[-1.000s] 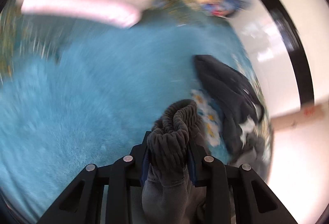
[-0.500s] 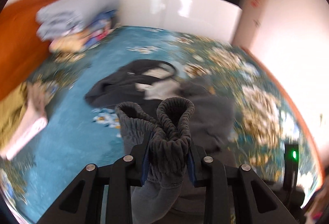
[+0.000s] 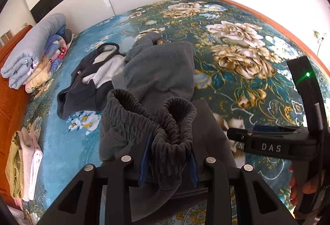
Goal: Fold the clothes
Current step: 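Open the right gripper and smooth the folded sweatpants while the left gripper holds the waistband, then grasp the sweatpants cuffs with the right gripper while the left gripper holds the waistband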
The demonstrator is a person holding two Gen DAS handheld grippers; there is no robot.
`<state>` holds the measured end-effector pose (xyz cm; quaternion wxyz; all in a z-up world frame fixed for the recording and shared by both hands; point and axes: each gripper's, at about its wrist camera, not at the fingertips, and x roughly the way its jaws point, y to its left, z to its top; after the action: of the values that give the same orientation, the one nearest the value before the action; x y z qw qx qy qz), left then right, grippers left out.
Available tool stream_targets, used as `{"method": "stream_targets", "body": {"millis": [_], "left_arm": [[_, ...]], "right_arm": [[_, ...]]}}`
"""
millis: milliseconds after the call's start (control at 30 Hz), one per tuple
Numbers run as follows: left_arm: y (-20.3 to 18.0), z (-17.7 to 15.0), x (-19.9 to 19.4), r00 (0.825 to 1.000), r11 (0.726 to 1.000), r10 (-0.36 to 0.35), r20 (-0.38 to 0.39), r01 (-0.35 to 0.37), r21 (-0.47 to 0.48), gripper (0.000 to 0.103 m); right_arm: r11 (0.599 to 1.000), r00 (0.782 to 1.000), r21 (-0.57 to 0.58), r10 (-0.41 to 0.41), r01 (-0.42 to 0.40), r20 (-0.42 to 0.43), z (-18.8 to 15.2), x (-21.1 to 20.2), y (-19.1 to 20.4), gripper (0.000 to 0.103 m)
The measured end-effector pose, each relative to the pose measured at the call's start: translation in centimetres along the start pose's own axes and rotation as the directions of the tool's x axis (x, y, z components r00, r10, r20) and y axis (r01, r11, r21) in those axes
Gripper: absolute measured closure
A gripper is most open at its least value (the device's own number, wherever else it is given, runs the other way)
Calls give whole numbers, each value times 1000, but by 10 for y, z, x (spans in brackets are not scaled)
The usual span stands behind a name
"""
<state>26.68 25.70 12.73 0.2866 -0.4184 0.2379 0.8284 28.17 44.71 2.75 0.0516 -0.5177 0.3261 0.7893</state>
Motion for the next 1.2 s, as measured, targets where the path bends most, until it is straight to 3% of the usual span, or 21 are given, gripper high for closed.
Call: {"method": "stream_targets", "body": {"millis": [100,167,200,300,400,500,633,733,867,1133,1167,1200], "left_arm": [[6,-1,-1,999,999,-32,-17,31,-38,64],[13,-2,-5,992,989,-121,-22,118,-93,38],[17,-3,-8,983,976,-180,-21,176,-129,35],[33,-7,-15,957,937,-289,-1,283,-205,34],[68,-17,-19,962,921,-268,42,269,-282,34],[119,-48,4,969,854,-247,-1,217,-473,34],[186,-89,36,970,710,-233,-64,125,-693,34],[193,-122,60,937,615,-338,-93,145,-775,34],[203,-166,92,874,475,-474,-108,150,-867,34],[216,-176,87,862,380,-506,-10,213,-900,34],[217,-178,86,860,368,-510,3,221,-903,34],[219,-179,86,858,356,-513,15,229,-906,34]], "right_arm": [[1000,1000,-6,5,-5,-8,0,2,0,31],[1000,1000,-15,9,-10,-15,-1,5,2,31],[1000,1000,-16,11,-11,-17,-1,6,3,31],[1000,1000,-17,12,-13,-16,0,5,4,31],[1000,1000,-16,14,-14,3,1,-1,3,31],[999,998,-25,47,-46,32,6,-12,8,31],[990,993,-72,121,-120,11,10,-10,30,31],[979,988,-134,151,-155,-36,9,7,56,31],[960,985,-221,166,-173,-50,14,22,97,31],[965,974,-195,140,-174,-177,20,68,130,31],[963,977,-215,128,-164,-170,17,66,134,36],[961,978,-228,122,-159,-166,15,63,137,46]]}}
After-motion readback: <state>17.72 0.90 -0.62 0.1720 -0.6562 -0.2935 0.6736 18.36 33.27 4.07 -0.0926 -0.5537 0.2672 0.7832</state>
